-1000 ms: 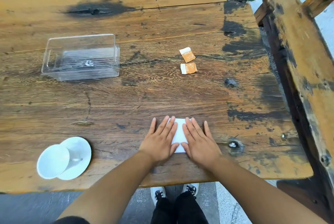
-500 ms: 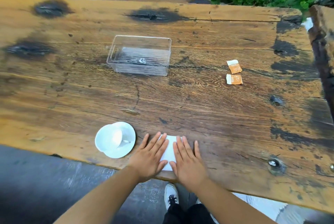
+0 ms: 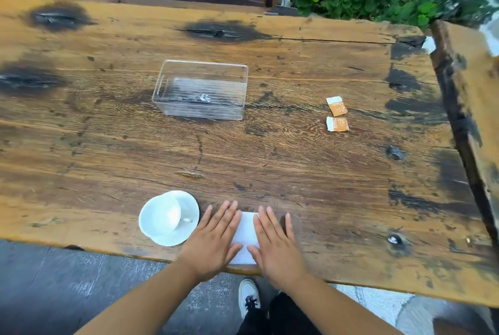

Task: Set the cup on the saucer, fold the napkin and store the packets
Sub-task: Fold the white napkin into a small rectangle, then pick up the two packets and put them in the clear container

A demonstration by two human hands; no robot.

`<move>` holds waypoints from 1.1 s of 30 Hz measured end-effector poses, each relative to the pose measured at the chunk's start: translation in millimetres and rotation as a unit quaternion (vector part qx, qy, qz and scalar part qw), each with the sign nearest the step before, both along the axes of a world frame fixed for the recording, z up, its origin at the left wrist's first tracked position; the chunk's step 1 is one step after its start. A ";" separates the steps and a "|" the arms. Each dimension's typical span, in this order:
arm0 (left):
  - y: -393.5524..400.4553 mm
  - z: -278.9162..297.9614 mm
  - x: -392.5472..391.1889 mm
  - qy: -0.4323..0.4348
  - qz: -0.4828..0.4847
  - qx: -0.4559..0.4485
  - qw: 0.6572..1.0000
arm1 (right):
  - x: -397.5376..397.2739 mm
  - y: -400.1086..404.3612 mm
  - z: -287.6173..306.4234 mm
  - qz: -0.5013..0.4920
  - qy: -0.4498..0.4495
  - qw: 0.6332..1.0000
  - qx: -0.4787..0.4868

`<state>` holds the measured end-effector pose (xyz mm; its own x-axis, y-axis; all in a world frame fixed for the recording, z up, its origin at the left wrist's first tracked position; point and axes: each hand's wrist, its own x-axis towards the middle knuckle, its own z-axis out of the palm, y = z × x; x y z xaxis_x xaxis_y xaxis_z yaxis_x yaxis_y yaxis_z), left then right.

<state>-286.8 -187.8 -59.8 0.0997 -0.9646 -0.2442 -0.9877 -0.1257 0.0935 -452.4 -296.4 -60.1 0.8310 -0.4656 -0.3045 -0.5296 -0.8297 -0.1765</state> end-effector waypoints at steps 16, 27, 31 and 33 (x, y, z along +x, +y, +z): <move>-315.8 33.4 5.9 0.271 0.304 0.002 0.913 | -5.4 -304.4 23.0 -0.416 -0.082 0.903 0.073; -455.3 2.9 21.9 0.109 0.092 -0.013 0.990 | 6.3 -365.1 -22.3 -0.167 -0.018 0.985 -0.032; -489.6 -10.4 12.7 0.049 -0.067 -0.020 0.996 | -18.3 -353.0 -21.7 -0.295 -0.013 0.953 0.061; -503.6 -13.8 5.5 0.015 -0.174 0.004 0.985 | -32.4 -349.5 -19.5 -0.371 -0.047 0.919 0.123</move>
